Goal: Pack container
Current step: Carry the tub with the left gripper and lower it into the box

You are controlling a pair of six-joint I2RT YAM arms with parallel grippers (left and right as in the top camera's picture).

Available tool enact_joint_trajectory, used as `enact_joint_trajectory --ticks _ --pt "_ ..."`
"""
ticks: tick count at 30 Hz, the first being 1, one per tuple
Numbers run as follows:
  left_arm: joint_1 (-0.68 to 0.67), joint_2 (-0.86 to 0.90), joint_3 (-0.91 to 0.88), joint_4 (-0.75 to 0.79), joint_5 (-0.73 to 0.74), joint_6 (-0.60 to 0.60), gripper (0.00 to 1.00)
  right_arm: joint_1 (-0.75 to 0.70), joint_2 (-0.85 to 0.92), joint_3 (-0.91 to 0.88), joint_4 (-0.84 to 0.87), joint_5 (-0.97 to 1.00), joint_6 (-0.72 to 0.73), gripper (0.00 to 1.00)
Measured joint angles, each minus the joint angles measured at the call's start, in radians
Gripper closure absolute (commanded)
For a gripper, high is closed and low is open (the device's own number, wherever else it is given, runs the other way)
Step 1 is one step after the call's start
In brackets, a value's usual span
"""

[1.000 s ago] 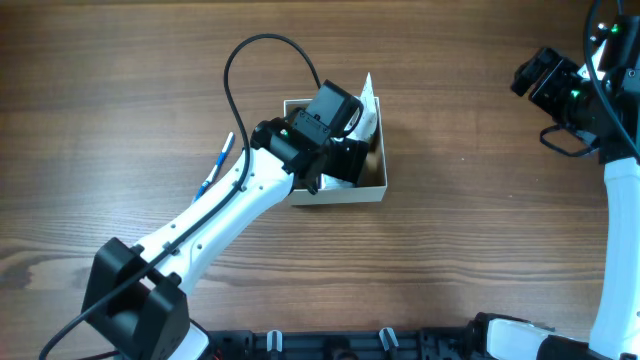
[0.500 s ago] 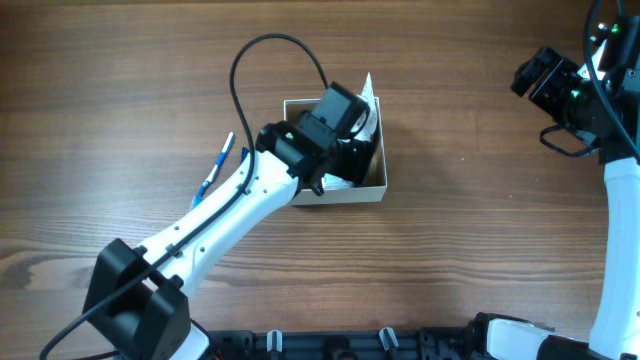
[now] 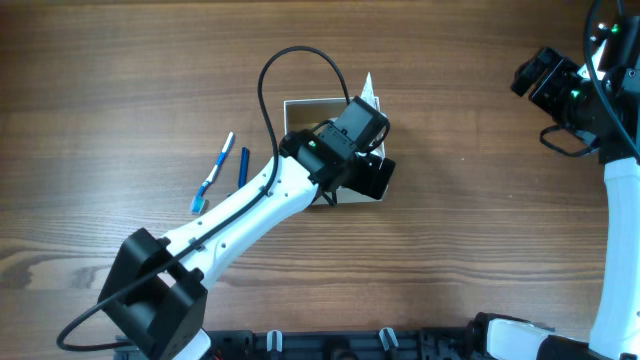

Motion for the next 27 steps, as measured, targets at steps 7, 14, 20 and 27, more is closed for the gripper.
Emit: enact_joint_trajectory --ticks 7,14,20,27 --pt "0.018 -0.018 0.0 -0.028 -0.025 0.0 0.05 0.0 0.0 0.0 0.0 0.0 0.0 0.0" --pt "0.03 -0.053 0.0 -0.027 -0.017 0.0 0.0 0.0 0.0 0.0 0.0 0.0 0.0 0.0" --pt "0.019 -0.052 0.0 0.004 0.009 0.0 0.0 0.0 0.0 0.0 0.0 0.0 0.0 0.0" --pt "0.013 -0.043 0.0 0.02 0.011 0.0 0.01 0.0 0.0 0.0 0.0 0.0 0.0 0.0"
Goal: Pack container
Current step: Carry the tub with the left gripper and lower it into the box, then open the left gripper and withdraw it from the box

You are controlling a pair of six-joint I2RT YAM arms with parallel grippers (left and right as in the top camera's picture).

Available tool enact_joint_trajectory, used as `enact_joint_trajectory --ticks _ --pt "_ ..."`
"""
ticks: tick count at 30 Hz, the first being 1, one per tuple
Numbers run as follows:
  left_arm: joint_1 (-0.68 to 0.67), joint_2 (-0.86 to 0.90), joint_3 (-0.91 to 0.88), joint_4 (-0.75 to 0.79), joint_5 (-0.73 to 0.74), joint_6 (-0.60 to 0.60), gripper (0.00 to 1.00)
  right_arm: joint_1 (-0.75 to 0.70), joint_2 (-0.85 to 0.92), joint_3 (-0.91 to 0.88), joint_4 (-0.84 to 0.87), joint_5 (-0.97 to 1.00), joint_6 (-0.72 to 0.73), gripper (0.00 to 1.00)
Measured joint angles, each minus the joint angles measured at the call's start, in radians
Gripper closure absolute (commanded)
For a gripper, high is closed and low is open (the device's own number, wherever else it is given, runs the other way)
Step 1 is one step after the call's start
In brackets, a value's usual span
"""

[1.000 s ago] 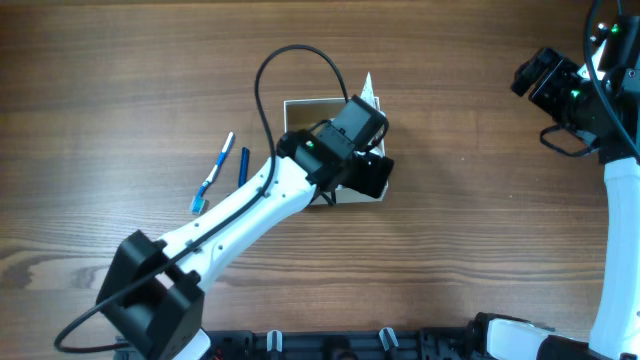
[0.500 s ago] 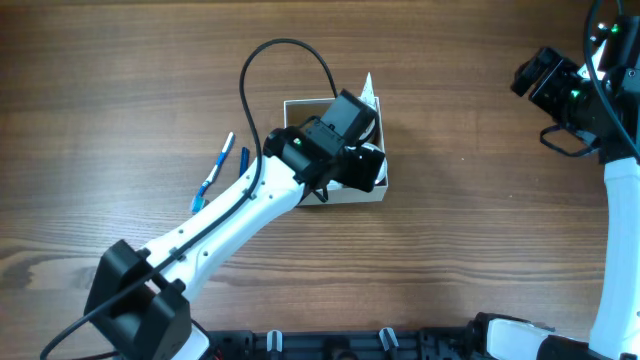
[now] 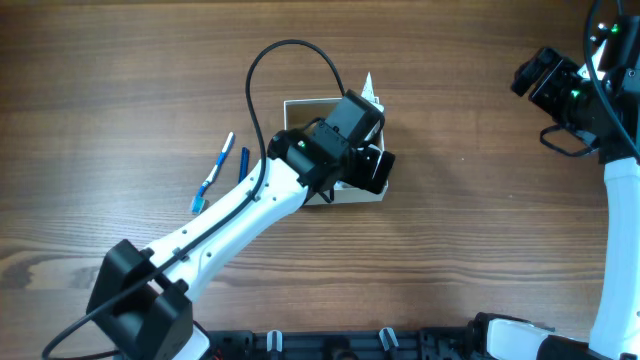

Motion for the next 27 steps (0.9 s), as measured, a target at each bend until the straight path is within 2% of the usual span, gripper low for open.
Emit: enact_joint_trajectory --ticks 4,9,15,27 --pt "0.0 0.057 0.0 0.001 -0.003 0.0 0.01 0.0 0.0 0.0 0.0 0.0 0.0 0.0" --pt "-0.001 0.117 0.002 -0.014 -0.055 -0.001 0.08 0.0 0.0 0.0 0.0 0.0 0.0 0.0" --pt "0.012 0.127 0.002 -0.089 -0.176 -0.013 0.08 0.0 0.0 0.0 0.0 0.0 0.0 0.0" --pt "0.096 0.127 0.002 -0.1 -0.225 -0.109 0.06 0.0 0.0 0.0 0.0 0.0 0.0 0.0"
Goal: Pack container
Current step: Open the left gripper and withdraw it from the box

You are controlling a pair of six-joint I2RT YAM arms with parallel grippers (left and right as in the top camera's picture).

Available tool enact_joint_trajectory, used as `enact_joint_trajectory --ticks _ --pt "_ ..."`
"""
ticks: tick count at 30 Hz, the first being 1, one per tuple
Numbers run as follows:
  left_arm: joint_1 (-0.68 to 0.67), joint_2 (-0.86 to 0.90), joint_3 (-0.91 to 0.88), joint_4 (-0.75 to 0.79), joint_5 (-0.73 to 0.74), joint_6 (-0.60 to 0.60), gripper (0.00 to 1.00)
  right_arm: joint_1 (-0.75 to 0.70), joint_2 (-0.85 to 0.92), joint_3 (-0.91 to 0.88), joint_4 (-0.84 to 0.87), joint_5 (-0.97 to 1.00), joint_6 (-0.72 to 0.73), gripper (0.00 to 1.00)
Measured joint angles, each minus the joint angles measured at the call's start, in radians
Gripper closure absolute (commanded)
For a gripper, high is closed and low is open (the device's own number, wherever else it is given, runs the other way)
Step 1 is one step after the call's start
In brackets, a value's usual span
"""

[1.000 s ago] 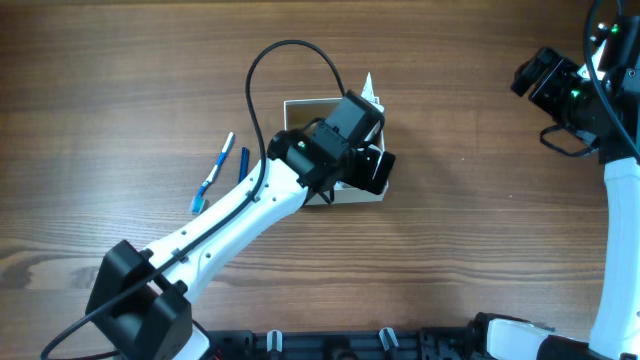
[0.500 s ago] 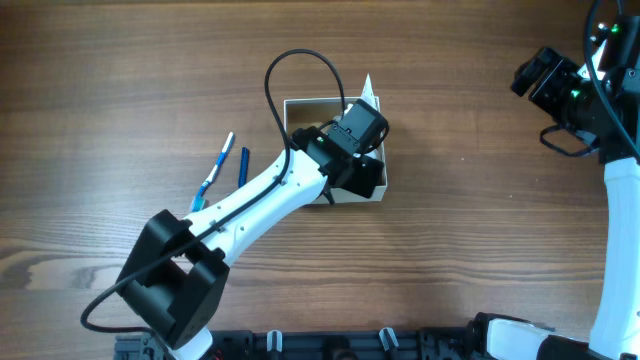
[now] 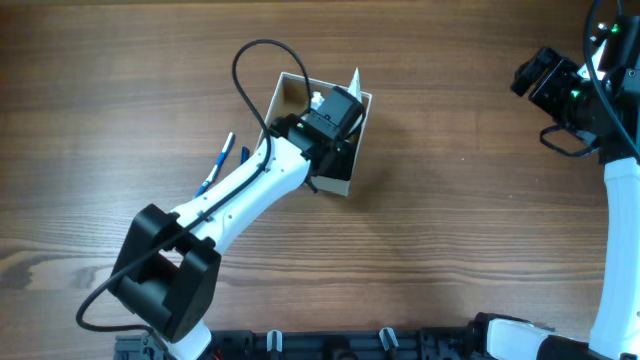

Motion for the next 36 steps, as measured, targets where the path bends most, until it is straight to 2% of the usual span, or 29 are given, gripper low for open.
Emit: enact_joint_trajectory --ticks 3,10,13,17,20,25,30,36 --pt "0.003 0.0 0.0 0.006 0.008 -0.027 0.08 0.0 0.0 0.0 0.0 0.0 0.0 0.0" --pt "-0.008 0.0 0.0 0.04 0.206 -0.102 0.05 0.0 0.0 0.0 0.0 0.0 0.0 0.0" --pt "-0.04 0.0 0.0 0.061 0.235 -0.135 0.0 0.0 0.0 0.0 0.0 0.0 0.0 0.0" --pt "-0.118 0.0 0.0 0.084 0.256 -0.154 0.0 0.0 0.0 0.0 0.0 0.0 0.0 0.0" --pt "-0.128 0.0 0.0 0.084 0.263 -0.158 0.0 0.0 0.0 0.0 0.0 0.0 0.0 0.0" --pt "-0.095 -0.026 0.0 0.064 0.259 -0.156 0.0 0.0 0.0 0.0 0.0 0.0 0.0 0.0" --pt "-0.044 -0.136 0.0 -0.019 0.189 -0.138 0.0 0.0 0.0 0.0 0.0 0.0 0.0 0.0" --pt "0.135 -0.271 0.001 -0.145 0.124 -0.096 0.0 0.0 0.0 0.0 0.0 0.0 0.0 0.0"
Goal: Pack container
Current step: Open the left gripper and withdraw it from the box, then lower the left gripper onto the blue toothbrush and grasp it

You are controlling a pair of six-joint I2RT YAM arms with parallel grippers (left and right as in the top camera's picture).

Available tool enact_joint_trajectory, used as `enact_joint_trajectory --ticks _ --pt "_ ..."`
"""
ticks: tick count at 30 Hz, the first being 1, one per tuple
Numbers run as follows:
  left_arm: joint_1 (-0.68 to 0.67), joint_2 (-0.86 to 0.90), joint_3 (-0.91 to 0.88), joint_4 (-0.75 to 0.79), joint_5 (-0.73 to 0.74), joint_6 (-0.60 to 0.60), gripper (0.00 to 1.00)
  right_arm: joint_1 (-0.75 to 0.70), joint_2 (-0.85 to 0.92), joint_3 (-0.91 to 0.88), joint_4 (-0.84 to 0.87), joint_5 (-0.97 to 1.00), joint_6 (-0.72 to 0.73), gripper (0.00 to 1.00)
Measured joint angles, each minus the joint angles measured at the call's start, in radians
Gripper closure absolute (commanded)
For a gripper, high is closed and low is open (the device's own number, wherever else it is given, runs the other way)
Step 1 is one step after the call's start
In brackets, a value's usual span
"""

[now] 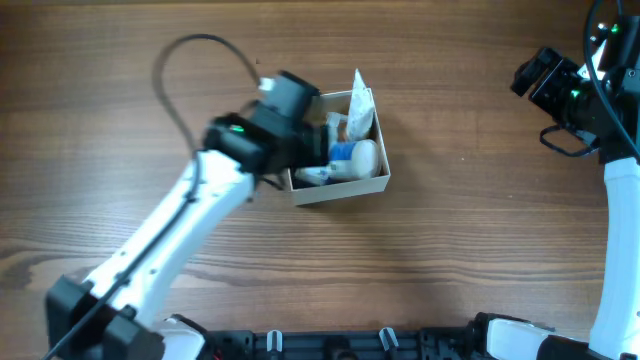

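An open white cardboard box [340,190] sits mid-table in the overhead view. Inside it are a white pointed sachet [361,102], a blue-and-white tube [343,154] and a white rounded item [366,158]. My left gripper [318,142] is at the box's left wall; its dark fingers are blurred, so I cannot tell whether they grip the wall. My right gripper [537,76] hangs far off at the upper right, away from the box, and how its jaws stand is unclear.
The left arm [190,215] crosses the table left of the box and covers the spot beside it. The right arm [620,210] runs along the right edge. Bare wood lies between the box and the right arm.
The box has shifted right and turned back nearly square, and its contents now show. The left arm has swung left, with its gripper at the box's left wall. The toothbrush and pen are now covered.
At first the left gripper was over the right front part of the squarely placed box, with a toothbrush and a blue pen lying to its left. Then the box stood turned and shifted up-left under the gripper. Now it sits squarer with the gripper at its left wall.
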Motion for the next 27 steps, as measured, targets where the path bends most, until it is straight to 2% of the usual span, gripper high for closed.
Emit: enact_joint_trajectory --ticks 8,11,16,27 --pt "0.307 0.048 -0.003 -0.063 -0.02 0.138 0.01 0.0 0.0 0.0 0.0 0.0 0.0 0.0" --pt "0.385 0.114 -0.008 -0.069 -0.018 0.202 0.05 0.0 0.0 0.0 0.0 0.0 0.0 0.0" --pt "0.473 0.21 -0.015 -0.064 -0.014 0.307 0.2 0.0 0.0 0.0 0.0 0.0 0.0 0.0" --pt "0.522 0.383 -0.016 -0.019 0.034 0.483 0.22 0.0 0.0 0.0 0.0 0.0 0.0 0.0"
